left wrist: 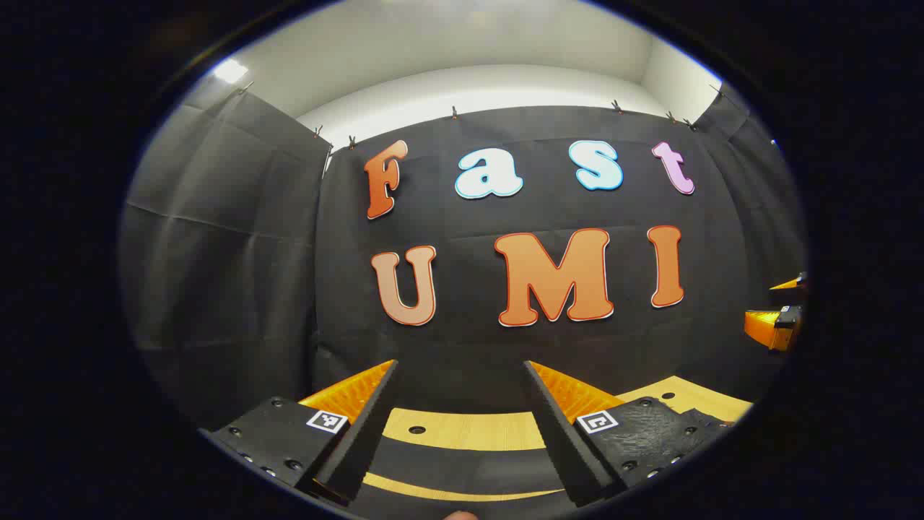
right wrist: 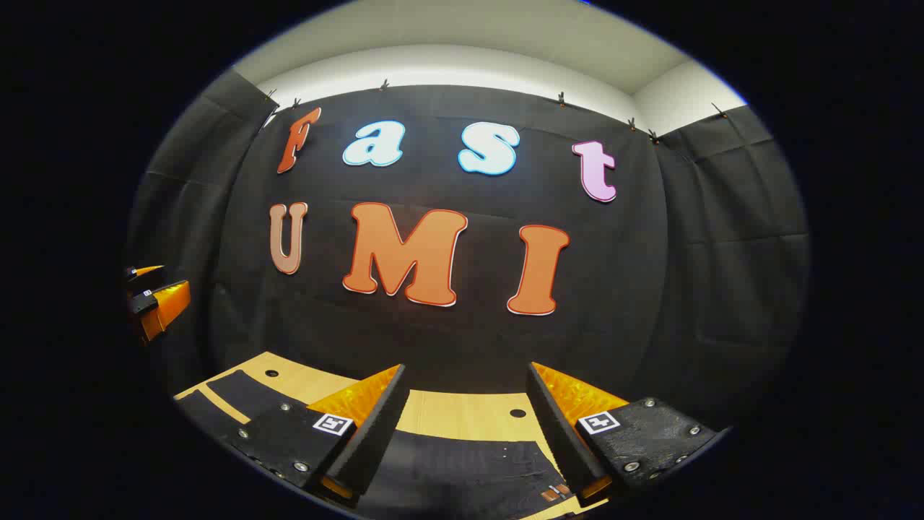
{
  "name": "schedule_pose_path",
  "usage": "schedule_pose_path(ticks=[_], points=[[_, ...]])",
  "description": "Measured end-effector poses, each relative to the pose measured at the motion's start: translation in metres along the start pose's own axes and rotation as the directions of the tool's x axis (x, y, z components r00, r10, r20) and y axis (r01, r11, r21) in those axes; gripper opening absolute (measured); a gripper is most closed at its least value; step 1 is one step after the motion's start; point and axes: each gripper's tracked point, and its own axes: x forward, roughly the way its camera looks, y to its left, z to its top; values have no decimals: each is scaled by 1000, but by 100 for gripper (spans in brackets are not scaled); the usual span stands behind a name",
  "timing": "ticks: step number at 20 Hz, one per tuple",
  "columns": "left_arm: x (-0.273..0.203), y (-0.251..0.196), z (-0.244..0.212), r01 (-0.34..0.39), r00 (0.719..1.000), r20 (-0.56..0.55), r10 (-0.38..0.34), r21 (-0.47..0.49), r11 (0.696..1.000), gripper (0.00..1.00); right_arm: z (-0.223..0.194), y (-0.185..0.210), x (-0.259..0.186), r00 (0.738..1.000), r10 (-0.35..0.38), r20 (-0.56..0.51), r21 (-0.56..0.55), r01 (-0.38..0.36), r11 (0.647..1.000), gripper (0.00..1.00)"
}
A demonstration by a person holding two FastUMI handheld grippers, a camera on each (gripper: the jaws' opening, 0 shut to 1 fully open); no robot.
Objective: Grasp the waist and the cuffs of the jeans and fold them to make the two legs overlap; first hold the waist and fold one-third of the jeans toward the cuffs, then hold the cuffs and fold the remaining one-third in the same direction to finish folding.
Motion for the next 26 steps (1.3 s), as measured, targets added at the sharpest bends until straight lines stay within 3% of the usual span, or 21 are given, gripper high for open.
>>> schedule_pose_path(ticks=[5, 11, 18, 22, 26], points=[[15, -31, -21, 18, 999, -44, -18, 4, 1000, 99, -14, -6, 5, 999, 17, -29, 16, -16, 1000, 98], [1, -44, -26, 18, 998, -63, -16, 19, 1000, 99, -34, -16, 8, 997, 37, -74, 40, -34, 999, 98], [-2, -25, -37, -53, 992, -113, 55, 28, 998, 100, -54, -44, 12, 992, 22, -128, 53, -16, 998, 98], [-8, 3, -67, -129, 969, -212, 130, 17, 991, 99, -83, -67, 12, 977, 2, -212, 74, 14, 997, 98], [-12, 44, -107, -247, 912, -339, 232, -2, 969, 99, -120, -88, 16, 949, -14, -314, 98, 47, 994, 98]])
